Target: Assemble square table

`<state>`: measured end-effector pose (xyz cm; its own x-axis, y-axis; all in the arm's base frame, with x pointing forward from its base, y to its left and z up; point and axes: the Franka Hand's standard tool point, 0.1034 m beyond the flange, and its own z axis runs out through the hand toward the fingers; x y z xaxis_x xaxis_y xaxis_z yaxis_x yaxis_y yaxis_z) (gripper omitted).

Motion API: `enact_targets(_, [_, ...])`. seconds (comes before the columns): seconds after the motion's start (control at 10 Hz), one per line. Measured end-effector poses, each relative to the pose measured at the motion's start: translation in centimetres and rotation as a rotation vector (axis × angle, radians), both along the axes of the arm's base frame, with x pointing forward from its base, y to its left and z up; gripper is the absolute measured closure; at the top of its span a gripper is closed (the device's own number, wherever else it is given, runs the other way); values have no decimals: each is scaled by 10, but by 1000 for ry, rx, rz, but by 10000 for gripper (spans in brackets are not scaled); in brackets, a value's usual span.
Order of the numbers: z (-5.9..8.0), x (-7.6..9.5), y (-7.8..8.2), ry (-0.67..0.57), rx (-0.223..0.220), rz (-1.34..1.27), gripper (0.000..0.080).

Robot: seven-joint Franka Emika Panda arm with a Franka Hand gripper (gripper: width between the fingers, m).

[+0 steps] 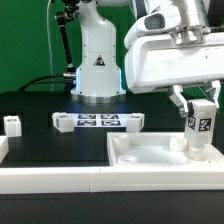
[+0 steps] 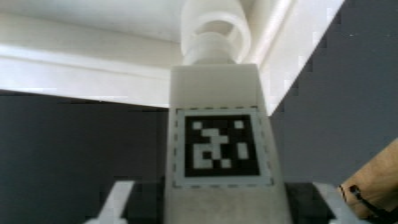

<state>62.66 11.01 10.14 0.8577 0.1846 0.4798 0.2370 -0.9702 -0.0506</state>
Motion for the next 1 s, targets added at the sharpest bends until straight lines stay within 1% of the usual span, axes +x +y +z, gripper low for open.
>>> enact_targets(0.2, [-5,-2,2,5,1,1,509])
enact_targets(0.4, [-12,-4,4,12,1,3,509])
enact_targets(0.7, [-16,-6,4,15,0,2,509])
enact_targets(1.0, [-16,-7,5,-47,-8,-6,509])
